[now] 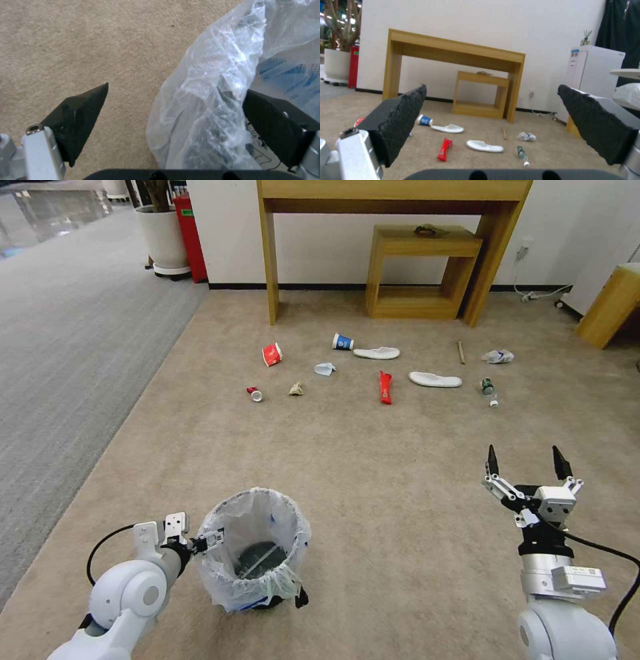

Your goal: Pick up the trash bin and place the garbage on the floor into it.

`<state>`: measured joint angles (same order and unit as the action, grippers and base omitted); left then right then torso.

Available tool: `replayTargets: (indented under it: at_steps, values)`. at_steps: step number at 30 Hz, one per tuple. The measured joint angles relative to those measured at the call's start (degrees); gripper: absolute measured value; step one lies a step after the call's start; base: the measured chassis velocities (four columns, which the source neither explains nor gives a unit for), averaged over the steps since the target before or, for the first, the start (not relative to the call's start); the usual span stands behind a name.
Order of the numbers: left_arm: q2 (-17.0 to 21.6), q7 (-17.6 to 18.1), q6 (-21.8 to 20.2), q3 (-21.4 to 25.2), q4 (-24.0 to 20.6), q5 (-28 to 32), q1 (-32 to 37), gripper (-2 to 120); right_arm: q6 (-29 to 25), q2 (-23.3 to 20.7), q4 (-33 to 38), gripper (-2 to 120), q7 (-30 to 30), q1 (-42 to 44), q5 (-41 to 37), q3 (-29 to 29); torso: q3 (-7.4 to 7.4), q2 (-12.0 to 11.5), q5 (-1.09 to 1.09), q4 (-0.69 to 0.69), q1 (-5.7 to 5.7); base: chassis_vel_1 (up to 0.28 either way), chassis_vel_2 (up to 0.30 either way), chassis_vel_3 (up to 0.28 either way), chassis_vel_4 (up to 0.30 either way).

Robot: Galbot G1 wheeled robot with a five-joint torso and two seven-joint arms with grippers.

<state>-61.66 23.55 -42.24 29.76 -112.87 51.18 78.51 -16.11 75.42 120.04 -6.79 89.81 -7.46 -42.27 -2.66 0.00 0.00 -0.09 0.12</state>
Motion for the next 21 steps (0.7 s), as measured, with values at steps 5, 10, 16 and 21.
replayTargets:
  at_steps: [5,10,16,21]
  values:
    - [-0.5,-0.4,0.4,-0.7,1.4,0.7,-1.3,100,0.0,0.1,0.0,100,0.0,0.0,0.2,-0.1,0.01,0.0,0.03,0.01,0.00,0.000,0.000,0.000,0.000]
    - [-0.8,-0.5,0.4,-1.5,2.4,1.0,-2.3,100,0.0,0.2,-0.1,100,0.0,0.1,0.3,-0.1,0.01,0.0,0.04,0.01,0.00,0.000,0.000,0.000,0.000]
    - [-1.1,-0.5,0.5,-2.5,2.7,1.1,-3.0,100,0.1,0.2,-0.1,100,0.0,0.0,0.4,-0.1,0.02,0.0,0.01,0.00,0.00,0.000,0.000,0.000,0.000]
    - [-1.2,-0.4,0.4,-3.0,2.6,1.1,-3.3,100,0.1,0.1,-0.1,100,0.0,0.0,0.4,-0.1,0.01,0.0,0.00,0.00,0.00,0.000,0.000,0.000,0.000]
